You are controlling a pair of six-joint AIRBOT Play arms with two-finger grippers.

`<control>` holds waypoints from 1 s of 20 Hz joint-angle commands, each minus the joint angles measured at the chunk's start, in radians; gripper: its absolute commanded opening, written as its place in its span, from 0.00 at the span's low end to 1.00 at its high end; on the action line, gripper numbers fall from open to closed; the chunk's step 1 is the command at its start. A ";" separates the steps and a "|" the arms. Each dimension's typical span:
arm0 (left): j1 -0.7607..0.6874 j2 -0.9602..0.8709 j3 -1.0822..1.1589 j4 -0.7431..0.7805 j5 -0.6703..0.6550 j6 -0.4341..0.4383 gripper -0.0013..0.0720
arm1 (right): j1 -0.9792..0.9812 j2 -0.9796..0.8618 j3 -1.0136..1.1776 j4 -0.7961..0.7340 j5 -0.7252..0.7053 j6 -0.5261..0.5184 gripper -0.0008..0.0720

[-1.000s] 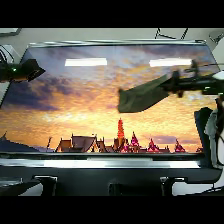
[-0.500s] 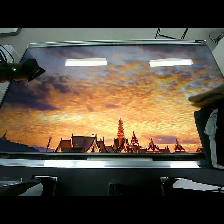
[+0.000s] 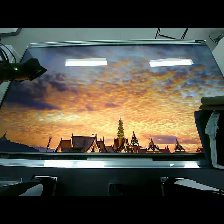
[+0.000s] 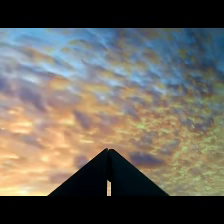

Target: Fold the clothes and pants, and hang the long-sleeved shirts on hangers.

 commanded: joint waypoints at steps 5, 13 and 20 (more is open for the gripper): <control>-0.014 0.001 0.000 0.001 0.001 0.006 0.05 | -0.040 0.013 0.000 -0.330 0.153 0.030 0.07; -0.015 0.001 0.000 0.000 0.000 0.005 0.05 | -0.041 0.132 -0.399 -0.615 0.129 -0.023 0.07; -0.015 0.001 0.000 -0.019 -0.004 0.002 0.05 | -0.041 0.183 -0.774 -0.684 -0.062 -0.023 0.07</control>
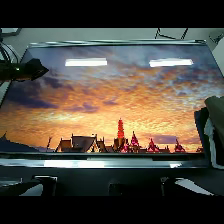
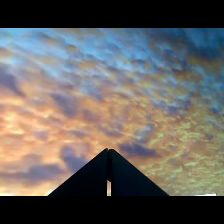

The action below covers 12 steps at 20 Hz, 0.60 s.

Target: Fold the clothes and pants, and hang the long-sleeved shirts on hangers.

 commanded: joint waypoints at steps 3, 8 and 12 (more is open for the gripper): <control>-0.001 0.001 0.000 -0.035 -0.010 -0.004 0.05 | -0.001 0.012 -0.182 -0.069 -0.098 -0.005 0.09; -0.001 0.002 0.010 -0.058 -0.010 0.008 0.05 | 0.000 0.013 -0.020 0.017 -0.154 -0.167 0.90; -0.072 -0.016 0.101 0.277 0.016 -0.014 0.04 | 0.174 0.013 0.331 0.213 -0.459 -0.225 0.90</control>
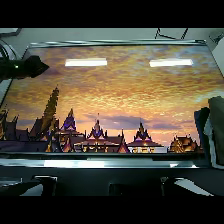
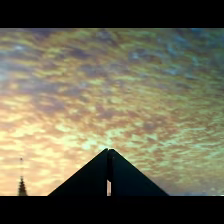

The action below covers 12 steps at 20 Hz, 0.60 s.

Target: Fold the clothes and pants, and hang the long-sleeved shirts on hangers.

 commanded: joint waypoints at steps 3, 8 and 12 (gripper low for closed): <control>-0.139 -0.082 0.064 0.713 -0.094 -0.227 0.04 | 0.460 -0.005 0.249 0.109 -0.269 -0.043 0.90; -0.145 -0.232 -0.022 0.441 -0.419 -0.130 0.97 | 0.940 -0.186 0.248 0.053 0.090 0.067 0.97; -0.167 -0.132 -0.209 0.395 -0.220 -0.113 0.97 | 1.087 -0.246 0.248 -0.096 0.146 0.068 0.97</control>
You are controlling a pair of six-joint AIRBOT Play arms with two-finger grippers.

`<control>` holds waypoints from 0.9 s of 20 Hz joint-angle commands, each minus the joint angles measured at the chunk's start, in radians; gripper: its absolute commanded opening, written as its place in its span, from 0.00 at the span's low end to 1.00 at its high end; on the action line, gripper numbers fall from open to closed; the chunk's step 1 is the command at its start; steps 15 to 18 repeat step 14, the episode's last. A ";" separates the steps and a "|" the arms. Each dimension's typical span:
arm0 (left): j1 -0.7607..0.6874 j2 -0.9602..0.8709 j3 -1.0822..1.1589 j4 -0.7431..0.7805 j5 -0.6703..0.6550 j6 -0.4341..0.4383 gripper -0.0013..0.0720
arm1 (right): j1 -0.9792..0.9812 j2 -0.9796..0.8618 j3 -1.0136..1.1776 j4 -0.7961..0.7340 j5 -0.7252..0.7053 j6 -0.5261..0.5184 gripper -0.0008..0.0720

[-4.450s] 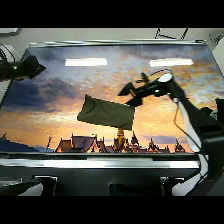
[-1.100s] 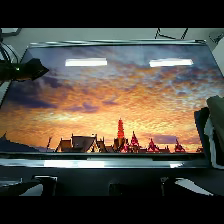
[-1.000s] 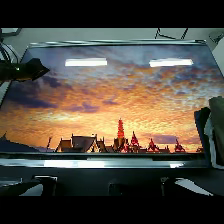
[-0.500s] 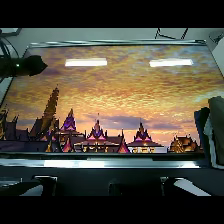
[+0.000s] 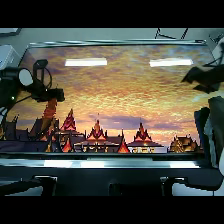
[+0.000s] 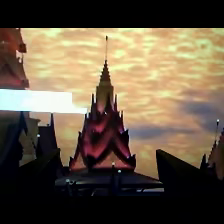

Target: Fold the clothes and pants, and hang the long-sleeved shirts on hangers.

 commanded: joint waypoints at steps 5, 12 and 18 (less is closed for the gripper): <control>-0.004 0.024 -0.096 -0.036 0.051 0.025 0.97 | 0.148 -0.046 0.005 -0.123 0.098 0.017 0.97; -0.004 0.022 -0.096 -0.036 0.051 0.025 0.97 | 0.148 -0.046 0.005 -0.122 0.098 0.017 0.97; -0.004 0.022 -0.096 -0.036 0.051 0.025 0.97 | 0.148 -0.046 0.005 -0.122 0.098 0.017 0.97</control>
